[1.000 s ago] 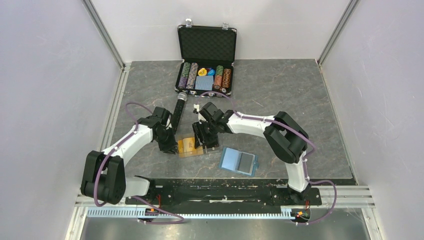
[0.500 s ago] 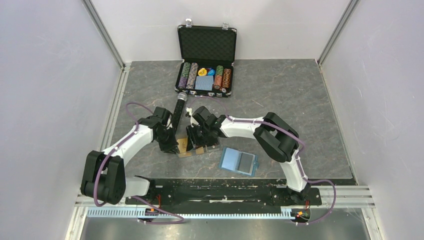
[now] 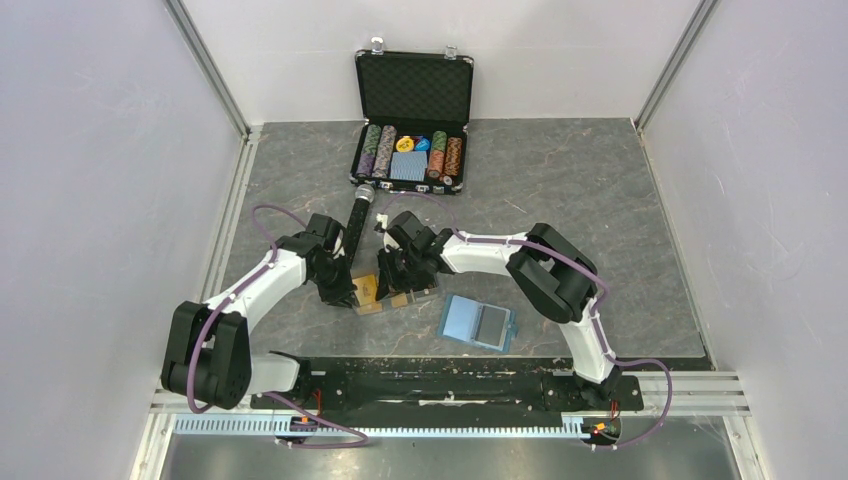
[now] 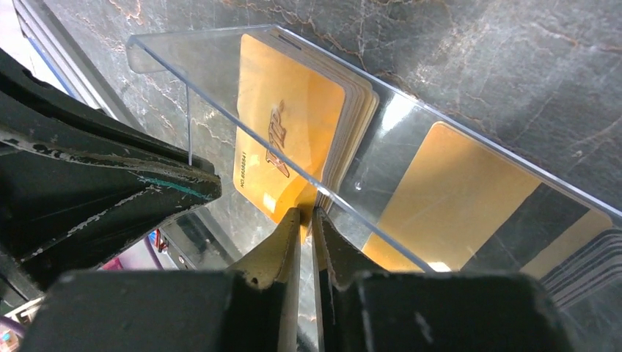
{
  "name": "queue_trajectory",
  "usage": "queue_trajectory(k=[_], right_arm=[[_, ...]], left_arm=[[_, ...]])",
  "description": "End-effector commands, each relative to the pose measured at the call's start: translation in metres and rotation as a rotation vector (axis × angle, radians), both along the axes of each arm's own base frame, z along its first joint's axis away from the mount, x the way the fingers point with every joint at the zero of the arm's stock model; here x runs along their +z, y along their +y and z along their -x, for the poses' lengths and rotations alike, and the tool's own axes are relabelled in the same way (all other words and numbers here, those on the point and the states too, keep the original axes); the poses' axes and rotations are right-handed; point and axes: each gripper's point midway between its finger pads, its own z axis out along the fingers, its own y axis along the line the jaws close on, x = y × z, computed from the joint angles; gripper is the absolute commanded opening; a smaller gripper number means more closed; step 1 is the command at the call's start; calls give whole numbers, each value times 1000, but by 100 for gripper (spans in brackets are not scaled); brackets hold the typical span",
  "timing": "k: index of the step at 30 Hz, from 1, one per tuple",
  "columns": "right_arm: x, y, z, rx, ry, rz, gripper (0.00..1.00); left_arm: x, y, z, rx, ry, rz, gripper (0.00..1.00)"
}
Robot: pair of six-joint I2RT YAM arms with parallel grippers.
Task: Put the credit cards into the card holder
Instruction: Pick up the credit card from the storage box.
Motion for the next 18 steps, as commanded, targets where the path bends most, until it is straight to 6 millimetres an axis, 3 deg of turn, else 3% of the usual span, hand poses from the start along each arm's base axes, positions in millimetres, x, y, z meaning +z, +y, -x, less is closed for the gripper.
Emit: queue_trajectory(k=[1,4,10,18], right_arm=[[11,0,-3,6,-70,54,9],[12,-5,-7,4,-93,86,0],[21,-6,-12,15,-127,132,0],[53,6,-11,50,-149,56,0]], left_arm=[[-4,-14,0,-3,-7,61,6],[-6,-13,0,-1,-6,58,6],[-7,-12,1,-4,0,53,6],[-7,-12,0,-4,-1,47,5]])
